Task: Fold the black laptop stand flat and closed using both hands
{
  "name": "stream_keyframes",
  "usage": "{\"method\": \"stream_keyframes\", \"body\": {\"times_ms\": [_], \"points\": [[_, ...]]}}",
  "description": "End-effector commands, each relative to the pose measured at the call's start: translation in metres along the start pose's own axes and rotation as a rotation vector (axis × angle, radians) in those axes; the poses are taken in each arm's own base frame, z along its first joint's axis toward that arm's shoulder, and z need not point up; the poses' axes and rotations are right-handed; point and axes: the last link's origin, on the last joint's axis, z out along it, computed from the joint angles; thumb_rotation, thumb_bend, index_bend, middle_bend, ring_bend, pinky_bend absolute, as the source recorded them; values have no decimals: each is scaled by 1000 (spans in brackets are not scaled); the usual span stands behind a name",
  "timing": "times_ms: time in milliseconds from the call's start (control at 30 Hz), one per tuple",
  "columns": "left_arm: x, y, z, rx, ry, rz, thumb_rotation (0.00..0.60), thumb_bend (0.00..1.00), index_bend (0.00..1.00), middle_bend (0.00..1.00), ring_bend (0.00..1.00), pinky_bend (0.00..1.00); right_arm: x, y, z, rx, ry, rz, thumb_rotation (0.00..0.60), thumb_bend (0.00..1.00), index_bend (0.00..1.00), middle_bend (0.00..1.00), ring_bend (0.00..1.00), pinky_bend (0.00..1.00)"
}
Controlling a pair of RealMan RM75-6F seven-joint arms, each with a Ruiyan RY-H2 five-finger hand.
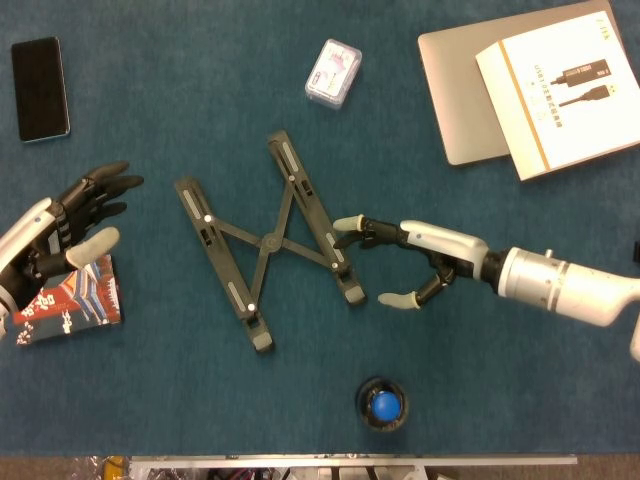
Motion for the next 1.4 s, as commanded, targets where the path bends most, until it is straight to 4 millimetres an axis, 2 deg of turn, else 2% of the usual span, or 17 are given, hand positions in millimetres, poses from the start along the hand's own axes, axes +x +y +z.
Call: {"method": "stream_keyframes", "body": {"times_ms": [33, 333, 500, 600, 1000, 1400], "points": [[-2, -5, 1, 24, -14, -11, 381, 250, 45, 94, 0, 56, 2, -7, -7, 37, 10, -25, 600, 297, 0, 145, 41, 95], [-10, -25, 13, 146, -75, -3, 362, 251, 45, 70, 0, 56, 18, -27, -30, 113, 143, -127, 600, 297, 0, 145, 41, 94], [-12, -31, 19, 176, -91, -8, 348, 251, 35, 59, 0, 56, 20, -31, -37, 122, 187, -158, 600, 296, 0, 145, 41, 94], [-10, -41, 33, 223, -89, -29, 344, 251, 33, 57, 0, 56, 25, -34, -48, 126, 231, -186, 600, 297, 0, 145, 41, 94], [-7, -64, 65, 288, -87, -40, 344, 250, 27, 57, 0, 56, 27, -35, -69, 116, 301, -215, 600, 296, 0, 145, 41, 94], [-13, -78, 87, 288, -92, -7, 341, 251, 27, 59, 0, 56, 31, -32, -85, 103, 321, -191, 600, 296, 0, 145, 41, 94]]}}
